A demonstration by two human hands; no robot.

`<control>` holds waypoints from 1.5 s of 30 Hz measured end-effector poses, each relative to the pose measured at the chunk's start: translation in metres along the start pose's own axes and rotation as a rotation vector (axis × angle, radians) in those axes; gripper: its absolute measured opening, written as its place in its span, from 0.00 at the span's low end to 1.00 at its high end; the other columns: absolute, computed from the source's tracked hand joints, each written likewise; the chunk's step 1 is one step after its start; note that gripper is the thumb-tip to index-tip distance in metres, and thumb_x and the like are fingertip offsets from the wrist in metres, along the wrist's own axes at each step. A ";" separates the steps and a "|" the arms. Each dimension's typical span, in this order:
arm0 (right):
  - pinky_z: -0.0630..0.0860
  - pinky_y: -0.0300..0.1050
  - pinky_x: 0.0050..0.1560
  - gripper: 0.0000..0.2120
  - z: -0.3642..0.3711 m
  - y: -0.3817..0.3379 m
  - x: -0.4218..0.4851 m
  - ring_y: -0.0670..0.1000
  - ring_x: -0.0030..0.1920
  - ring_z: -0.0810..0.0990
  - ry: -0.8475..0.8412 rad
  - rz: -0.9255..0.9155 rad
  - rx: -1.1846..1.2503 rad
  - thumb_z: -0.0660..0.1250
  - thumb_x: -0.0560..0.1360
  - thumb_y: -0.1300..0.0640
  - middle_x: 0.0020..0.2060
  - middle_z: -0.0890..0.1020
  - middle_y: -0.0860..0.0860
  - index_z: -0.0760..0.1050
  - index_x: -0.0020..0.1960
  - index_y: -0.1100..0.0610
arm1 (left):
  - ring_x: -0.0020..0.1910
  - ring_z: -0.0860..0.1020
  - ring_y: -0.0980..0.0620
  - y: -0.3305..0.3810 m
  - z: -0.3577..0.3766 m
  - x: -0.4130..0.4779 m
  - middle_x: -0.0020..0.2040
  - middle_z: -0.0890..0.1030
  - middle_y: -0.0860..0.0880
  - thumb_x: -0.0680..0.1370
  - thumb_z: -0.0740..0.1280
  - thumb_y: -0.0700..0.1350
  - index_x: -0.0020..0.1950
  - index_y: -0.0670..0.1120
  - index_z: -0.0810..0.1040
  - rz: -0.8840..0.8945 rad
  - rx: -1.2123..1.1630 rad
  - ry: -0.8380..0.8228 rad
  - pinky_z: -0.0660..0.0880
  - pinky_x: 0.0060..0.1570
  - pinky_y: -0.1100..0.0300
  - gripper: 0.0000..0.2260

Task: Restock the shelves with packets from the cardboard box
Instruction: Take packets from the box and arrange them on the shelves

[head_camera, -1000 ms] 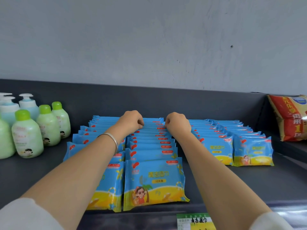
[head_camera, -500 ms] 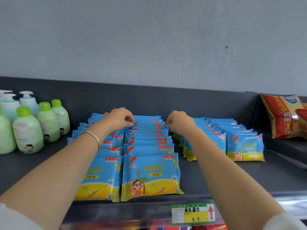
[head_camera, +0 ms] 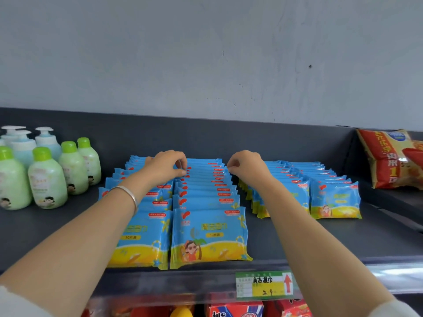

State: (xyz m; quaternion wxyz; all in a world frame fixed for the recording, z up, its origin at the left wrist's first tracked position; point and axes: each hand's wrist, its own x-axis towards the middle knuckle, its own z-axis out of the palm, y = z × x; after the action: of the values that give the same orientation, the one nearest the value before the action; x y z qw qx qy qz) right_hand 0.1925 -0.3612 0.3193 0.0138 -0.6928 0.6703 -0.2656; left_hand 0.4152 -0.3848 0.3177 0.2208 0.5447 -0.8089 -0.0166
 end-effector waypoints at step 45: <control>0.78 0.48 0.42 0.08 -0.010 -0.004 -0.049 0.53 0.44 0.80 0.033 0.037 0.004 0.60 0.78 0.58 0.44 0.82 0.52 0.78 0.50 0.56 | 0.54 0.75 0.51 0.004 0.009 -0.035 0.51 0.77 0.56 0.80 0.60 0.47 0.54 0.55 0.77 -0.089 -0.016 0.185 0.62 0.54 0.53 0.08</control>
State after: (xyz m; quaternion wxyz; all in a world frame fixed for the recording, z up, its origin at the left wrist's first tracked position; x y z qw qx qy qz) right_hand 0.1943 -0.3118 0.3127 0.0091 -0.6758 0.6826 -0.2780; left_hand 0.4191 -0.3537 0.2986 0.2977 0.5775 -0.7600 0.0176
